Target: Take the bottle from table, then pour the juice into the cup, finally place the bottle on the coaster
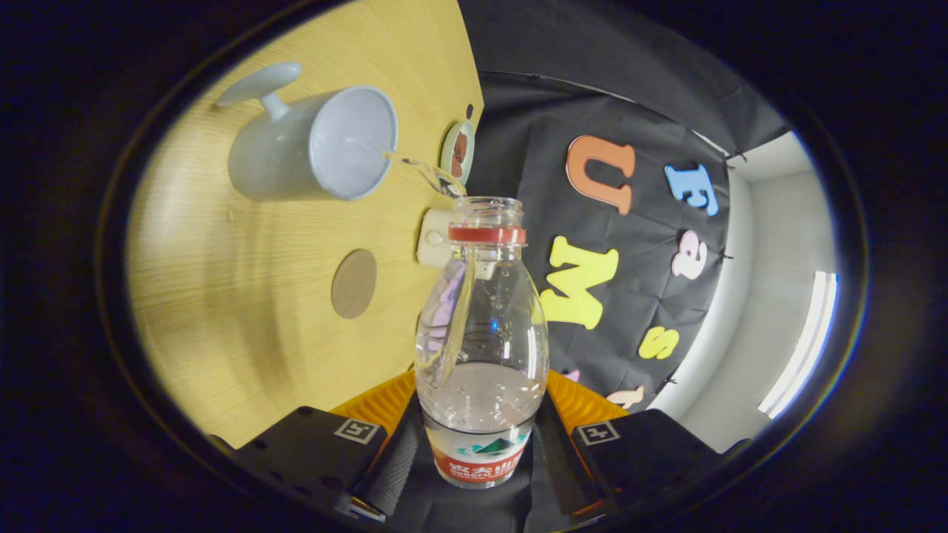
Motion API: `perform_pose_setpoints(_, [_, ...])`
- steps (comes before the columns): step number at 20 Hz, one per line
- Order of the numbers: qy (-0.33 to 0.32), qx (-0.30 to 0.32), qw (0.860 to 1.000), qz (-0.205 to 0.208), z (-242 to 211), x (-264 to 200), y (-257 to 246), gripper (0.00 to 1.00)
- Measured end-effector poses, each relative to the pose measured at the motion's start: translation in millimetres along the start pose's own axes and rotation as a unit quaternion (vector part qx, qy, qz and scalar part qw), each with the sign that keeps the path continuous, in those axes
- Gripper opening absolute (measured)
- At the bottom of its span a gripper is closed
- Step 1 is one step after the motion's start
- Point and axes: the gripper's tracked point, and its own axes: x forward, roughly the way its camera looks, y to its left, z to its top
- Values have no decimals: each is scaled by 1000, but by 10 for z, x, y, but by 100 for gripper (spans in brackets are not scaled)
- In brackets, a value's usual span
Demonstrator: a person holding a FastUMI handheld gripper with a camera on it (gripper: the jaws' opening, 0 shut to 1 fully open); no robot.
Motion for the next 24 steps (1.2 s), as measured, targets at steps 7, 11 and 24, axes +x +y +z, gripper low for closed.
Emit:
perform_pose_setpoints(7, [6,-19,1000,-14,-16,-27,-72,82])
perform_pose_setpoints(11, [12,-33,999,-20,-42,-46,-102,82])
perform_pose_setpoints(24, [26,-47,997,-50,-41,-77,-265,81])
